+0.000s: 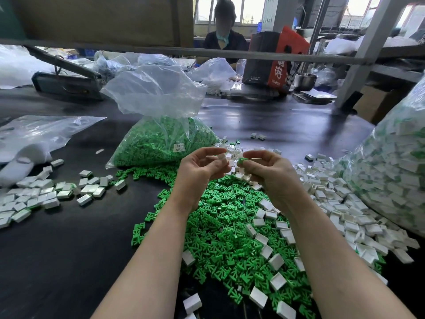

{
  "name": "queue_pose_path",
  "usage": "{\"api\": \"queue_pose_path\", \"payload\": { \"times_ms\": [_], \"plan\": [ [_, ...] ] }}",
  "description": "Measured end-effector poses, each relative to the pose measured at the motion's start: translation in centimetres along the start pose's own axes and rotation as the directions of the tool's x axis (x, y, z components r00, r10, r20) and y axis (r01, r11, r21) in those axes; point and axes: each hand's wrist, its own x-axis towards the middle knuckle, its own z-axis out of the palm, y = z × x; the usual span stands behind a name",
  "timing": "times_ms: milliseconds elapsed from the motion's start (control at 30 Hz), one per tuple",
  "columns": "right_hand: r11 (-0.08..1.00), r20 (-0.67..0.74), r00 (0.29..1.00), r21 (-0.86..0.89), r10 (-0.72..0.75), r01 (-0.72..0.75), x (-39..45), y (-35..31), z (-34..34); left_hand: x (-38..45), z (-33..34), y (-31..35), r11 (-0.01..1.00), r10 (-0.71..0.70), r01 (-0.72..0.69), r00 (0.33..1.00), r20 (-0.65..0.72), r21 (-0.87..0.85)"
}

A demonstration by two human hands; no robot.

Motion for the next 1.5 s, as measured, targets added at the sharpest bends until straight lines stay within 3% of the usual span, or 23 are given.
{"api": "queue_pose_path", "payload": {
  "times_ms": [300,567,867,1500],
  "plan": [
    [0.999,0.048,0.998,0.022,-0.043,0.042,0.0,-0.1,0.4,-0.3,0.8,0.2,0.988,0.015,-0.011,1.000,-0.025,0.153],
    [0.980,0.055,0.991,-0.148,-0.124,0.131,0.2,0.4,0.5,-0.4,0.8,0.1,0.978,0.021,-0.016,1.000,-0.021,0.206],
    [0.989,-0.090,0.985,-0.024,-0.149,0.147,0.5,0.6,0.6,-0.2,1.1,-0.2,0.958,-0.012,0.007,1.000,0.015,0.285],
    [0.991,-0.133,0.984,0.051,-0.120,0.128,0.4,1.4,1.8,-0.4,1.2,-0.4,0.981,0.020,-0.018,1.000,-0.006,0.194]
  ]
}}
